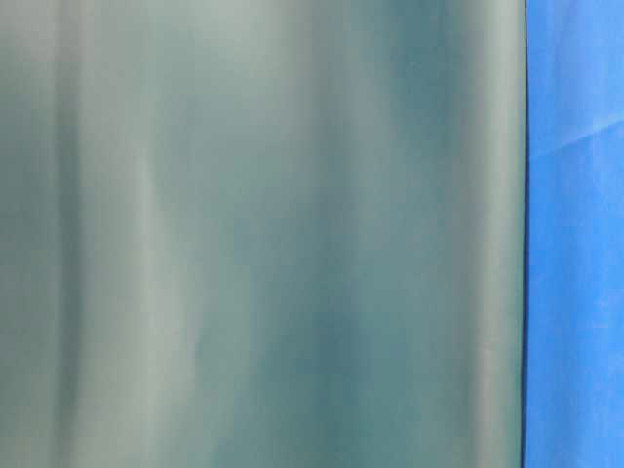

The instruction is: Handover the blue block to the right arm after grasping it with the left arm, then place it in the designated position.

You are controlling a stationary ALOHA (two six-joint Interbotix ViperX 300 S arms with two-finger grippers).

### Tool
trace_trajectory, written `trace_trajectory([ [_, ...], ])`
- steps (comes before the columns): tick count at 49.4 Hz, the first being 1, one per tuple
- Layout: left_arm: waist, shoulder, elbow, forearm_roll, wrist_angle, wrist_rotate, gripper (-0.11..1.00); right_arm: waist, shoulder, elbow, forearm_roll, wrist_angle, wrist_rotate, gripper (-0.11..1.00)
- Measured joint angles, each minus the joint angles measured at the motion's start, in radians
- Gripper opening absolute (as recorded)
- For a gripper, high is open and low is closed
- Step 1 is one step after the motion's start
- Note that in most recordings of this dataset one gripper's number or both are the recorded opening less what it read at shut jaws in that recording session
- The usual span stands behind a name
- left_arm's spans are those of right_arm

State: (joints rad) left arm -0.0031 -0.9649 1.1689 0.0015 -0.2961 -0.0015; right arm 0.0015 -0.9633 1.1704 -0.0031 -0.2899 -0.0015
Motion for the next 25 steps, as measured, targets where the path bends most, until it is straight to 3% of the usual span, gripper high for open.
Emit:
trace_trajectory([
  [25,0.002,0.000,0.002,0.002,0.023,-0.014,0.00,0.000,0.014,-0.017,-0.002,0.078,0.003,-0.03],
])
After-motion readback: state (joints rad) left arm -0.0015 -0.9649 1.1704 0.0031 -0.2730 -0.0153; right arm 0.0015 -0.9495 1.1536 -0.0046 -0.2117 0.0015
